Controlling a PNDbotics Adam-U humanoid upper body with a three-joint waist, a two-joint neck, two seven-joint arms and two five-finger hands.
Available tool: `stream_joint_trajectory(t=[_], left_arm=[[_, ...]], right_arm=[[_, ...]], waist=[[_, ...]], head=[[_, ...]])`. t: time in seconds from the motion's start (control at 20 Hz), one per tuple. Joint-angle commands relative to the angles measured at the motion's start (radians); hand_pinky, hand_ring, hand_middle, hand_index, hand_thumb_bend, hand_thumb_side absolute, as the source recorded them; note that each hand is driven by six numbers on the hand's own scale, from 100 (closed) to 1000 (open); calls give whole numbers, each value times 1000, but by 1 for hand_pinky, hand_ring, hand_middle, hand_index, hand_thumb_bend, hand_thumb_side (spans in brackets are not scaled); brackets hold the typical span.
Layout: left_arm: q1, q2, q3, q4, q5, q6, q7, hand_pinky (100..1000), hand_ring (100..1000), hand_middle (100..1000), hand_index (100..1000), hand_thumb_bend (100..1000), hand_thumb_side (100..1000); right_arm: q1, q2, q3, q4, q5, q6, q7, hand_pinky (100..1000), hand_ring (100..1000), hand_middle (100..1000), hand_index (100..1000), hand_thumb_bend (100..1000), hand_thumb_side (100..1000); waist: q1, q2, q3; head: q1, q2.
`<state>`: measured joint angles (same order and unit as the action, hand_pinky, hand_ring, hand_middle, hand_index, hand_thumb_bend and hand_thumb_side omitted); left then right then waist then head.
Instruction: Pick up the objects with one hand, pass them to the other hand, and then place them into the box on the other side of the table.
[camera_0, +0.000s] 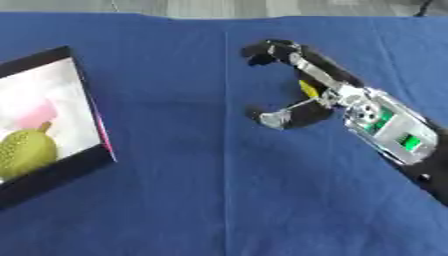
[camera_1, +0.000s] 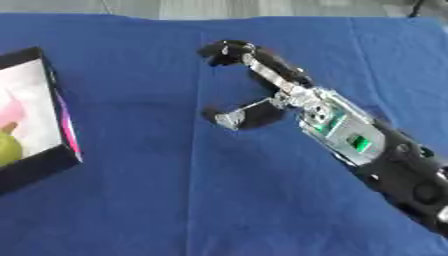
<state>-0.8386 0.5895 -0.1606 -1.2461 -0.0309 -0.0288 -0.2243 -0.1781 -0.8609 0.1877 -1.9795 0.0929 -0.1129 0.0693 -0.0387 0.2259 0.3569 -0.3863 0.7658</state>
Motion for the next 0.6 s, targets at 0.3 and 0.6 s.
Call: stream_joint_trajectory(t=[0.3, 0.6], left_arm=[[10, 45, 12, -97, 88, -22, 36, 1000, 774, 697, 750, 100, 668], [22, 53, 3, -141, 98, -21, 34, 1000, 777, 697, 747, 100, 669]], right_arm=[[94, -141, -172, -21, -75, 30, 93, 836, 789, 798, 868, 473, 267], [146, -175, -243, -21, -123, 96, 43, 825, 774, 789, 858, 455, 231]], waist=[[-21, -5, 2], [-28, 15, 8]], head=[[-31, -8], [-62, -25]])
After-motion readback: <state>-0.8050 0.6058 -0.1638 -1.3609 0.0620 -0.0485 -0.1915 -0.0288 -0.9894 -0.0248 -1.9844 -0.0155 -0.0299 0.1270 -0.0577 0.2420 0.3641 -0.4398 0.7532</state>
